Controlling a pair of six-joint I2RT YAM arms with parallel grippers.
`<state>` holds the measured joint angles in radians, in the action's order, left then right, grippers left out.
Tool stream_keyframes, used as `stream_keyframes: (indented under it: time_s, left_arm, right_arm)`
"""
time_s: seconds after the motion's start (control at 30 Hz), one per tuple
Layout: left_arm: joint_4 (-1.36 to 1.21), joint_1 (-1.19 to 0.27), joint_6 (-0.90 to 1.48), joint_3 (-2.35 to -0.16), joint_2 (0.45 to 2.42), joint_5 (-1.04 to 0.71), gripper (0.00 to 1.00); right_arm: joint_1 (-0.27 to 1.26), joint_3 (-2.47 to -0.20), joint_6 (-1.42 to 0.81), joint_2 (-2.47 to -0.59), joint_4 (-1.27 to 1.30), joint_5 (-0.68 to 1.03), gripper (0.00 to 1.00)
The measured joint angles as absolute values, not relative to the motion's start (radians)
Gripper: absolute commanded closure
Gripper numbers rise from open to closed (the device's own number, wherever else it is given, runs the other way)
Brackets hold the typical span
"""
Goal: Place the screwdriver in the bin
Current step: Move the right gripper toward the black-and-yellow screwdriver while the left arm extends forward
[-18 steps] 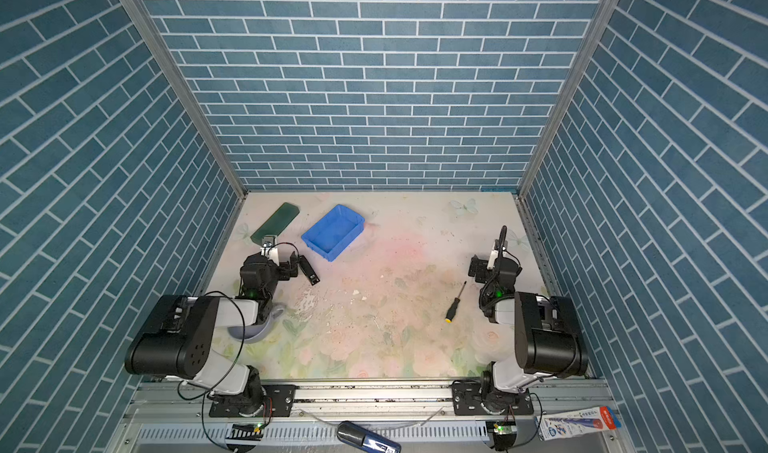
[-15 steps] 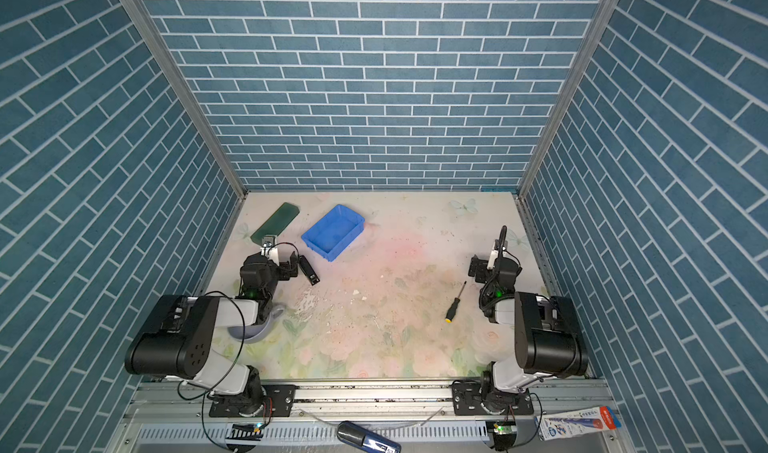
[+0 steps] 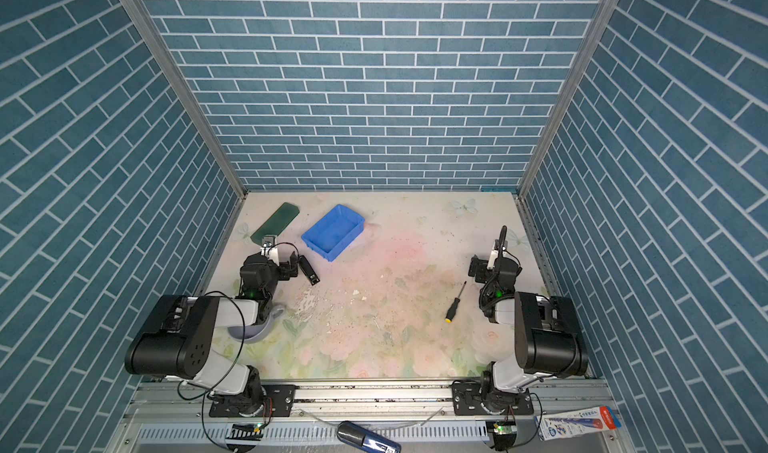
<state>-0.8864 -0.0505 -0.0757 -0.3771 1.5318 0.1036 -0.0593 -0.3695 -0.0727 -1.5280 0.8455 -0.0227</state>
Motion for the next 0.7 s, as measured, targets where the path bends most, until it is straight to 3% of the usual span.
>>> stream_keyframes:
  time_s: [0.27,0.47,0.7]
  left_arm:
    - [-0.871,-0.052,-0.083,-0.377,1.517,0.094,0.0]
    - [-0.728,-0.099,-0.133,-0.398,1.352,0.091,0.0]
    - [-0.564,-0.302,-0.213,-0.46,1.175,0.102,0.0]
  right_arm:
    - [-0.059,-0.369,-0.073,-1.506,0.822,-0.023,0.01]
    - [-0.059,-0.372,-0.073,-1.358,0.714,-0.023,0.01]
    - [-0.059,-0.482,-0.152,-1.2,0.436,-0.022,0.01]
